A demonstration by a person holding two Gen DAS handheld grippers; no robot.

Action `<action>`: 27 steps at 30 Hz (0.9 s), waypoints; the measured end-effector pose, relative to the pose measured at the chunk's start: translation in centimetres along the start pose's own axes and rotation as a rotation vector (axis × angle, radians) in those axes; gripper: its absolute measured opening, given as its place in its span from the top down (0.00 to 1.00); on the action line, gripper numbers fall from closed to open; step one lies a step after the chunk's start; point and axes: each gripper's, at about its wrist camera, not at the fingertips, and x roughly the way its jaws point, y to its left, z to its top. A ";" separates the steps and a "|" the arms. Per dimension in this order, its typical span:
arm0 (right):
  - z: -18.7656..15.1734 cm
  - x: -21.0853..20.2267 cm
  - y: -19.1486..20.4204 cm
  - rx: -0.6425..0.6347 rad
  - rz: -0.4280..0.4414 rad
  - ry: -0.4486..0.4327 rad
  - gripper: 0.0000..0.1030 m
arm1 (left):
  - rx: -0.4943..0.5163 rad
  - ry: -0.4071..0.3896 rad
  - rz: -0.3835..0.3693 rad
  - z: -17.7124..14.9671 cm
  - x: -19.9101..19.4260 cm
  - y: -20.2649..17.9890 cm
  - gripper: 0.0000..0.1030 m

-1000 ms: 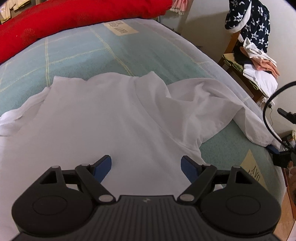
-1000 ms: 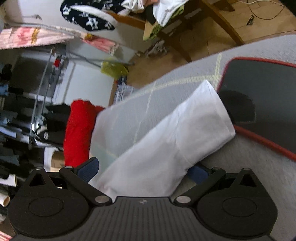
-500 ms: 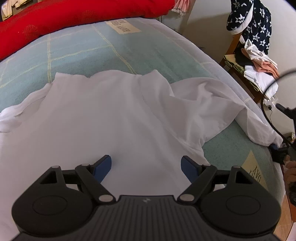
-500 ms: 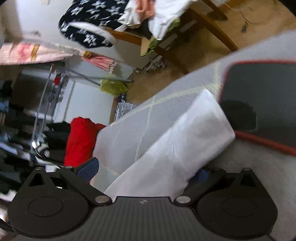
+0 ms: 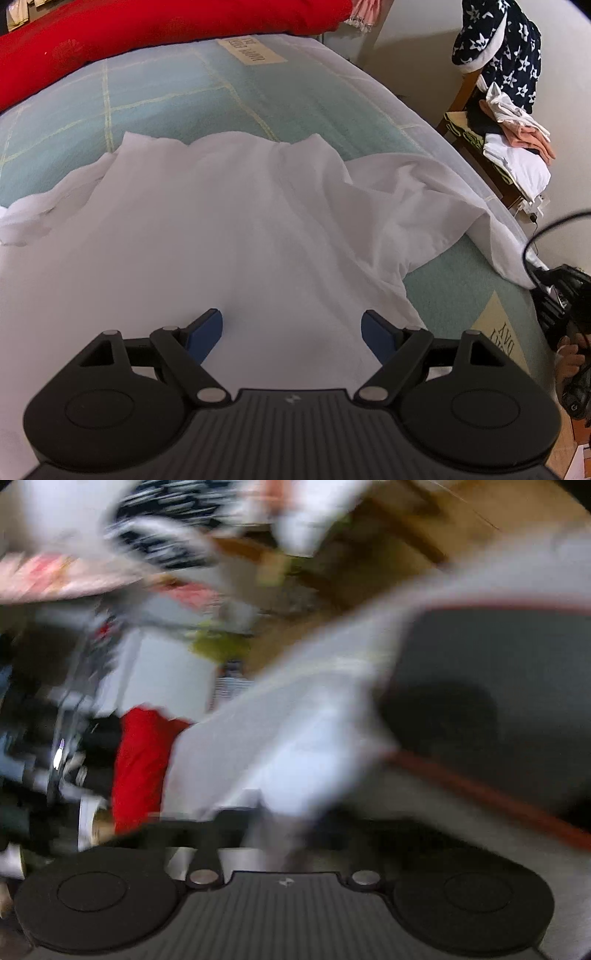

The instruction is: Fold clothes

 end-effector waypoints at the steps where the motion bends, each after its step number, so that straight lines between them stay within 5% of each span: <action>1: 0.3 0.1 0.1 -0.002 -0.001 0.021 0.93 | 0.003 0.000 0.002 -0.2 0.0 0.1 0.20; 7: 0.8 0.8 2.1 -0.053 -0.091 0.072 0.91 | 0.003 0.000 0.007 -0.5 -0.4 0.2 0.20; 20: 5.4 3.2 12.6 -0.591 -0.199 0.122 0.87 | -0.014 -0.016 0.039 -0.7 -1.0 0.9 0.20; 27: 7.7 3.3 15.0 -0.727 -0.227 0.105 0.87 | -0.025 -0.022 0.047 -0.6 -1.1 1.1 0.20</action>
